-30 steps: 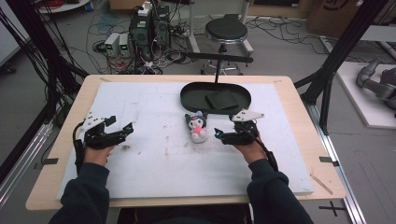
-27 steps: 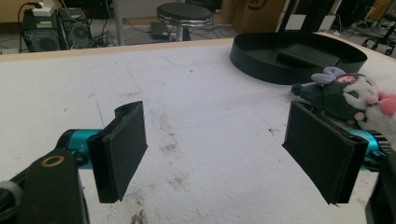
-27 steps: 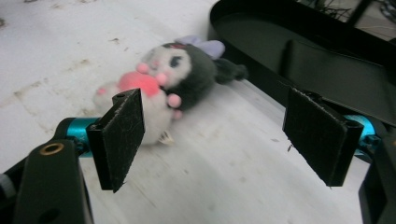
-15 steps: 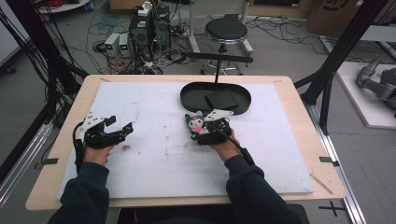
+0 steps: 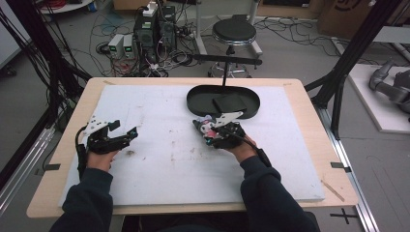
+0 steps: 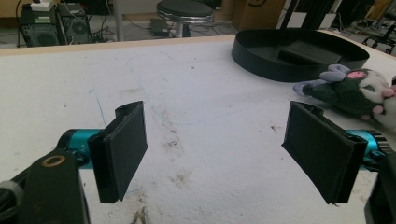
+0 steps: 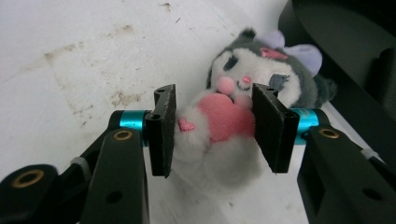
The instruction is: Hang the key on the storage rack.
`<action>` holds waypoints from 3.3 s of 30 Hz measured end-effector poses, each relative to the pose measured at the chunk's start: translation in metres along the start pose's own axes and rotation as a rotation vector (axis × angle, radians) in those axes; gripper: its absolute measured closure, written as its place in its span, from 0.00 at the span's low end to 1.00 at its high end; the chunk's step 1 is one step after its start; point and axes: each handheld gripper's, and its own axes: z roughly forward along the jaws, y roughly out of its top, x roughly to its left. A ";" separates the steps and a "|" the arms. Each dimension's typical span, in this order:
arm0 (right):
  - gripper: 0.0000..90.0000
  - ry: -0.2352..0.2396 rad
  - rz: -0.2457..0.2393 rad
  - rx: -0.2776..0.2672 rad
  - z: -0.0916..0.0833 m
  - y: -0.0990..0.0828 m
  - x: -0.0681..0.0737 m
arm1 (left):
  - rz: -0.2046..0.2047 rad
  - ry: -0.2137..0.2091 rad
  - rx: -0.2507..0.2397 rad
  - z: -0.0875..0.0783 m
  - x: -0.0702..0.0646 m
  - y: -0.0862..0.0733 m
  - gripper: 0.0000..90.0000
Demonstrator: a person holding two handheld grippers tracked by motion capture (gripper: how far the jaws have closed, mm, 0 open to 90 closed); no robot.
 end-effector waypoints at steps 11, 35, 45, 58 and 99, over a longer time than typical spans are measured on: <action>0.33 -0.036 0.047 0.006 -0.016 -0.003 -0.017 | -0.001 0.000 0.001 0.001 0.000 0.000 0.24; 0.48 -0.185 0.165 0.152 0.007 -0.019 0.002 | 0.001 0.000 -0.001 0.000 0.001 0.000 0.24; 0.51 -0.153 0.154 -0.002 -0.035 -0.013 -0.016 | -0.003 0.001 -0.004 0.001 0.001 0.000 0.24; 0.51 -0.293 0.222 -0.098 -0.113 0.011 -0.082 | -0.004 -0.001 -0.009 0.001 0.001 0.000 0.24; 0.52 -0.486 0.436 -0.061 -0.123 -0.009 -0.163 | -0.008 -0.011 -0.008 0.001 0.002 0.000 0.24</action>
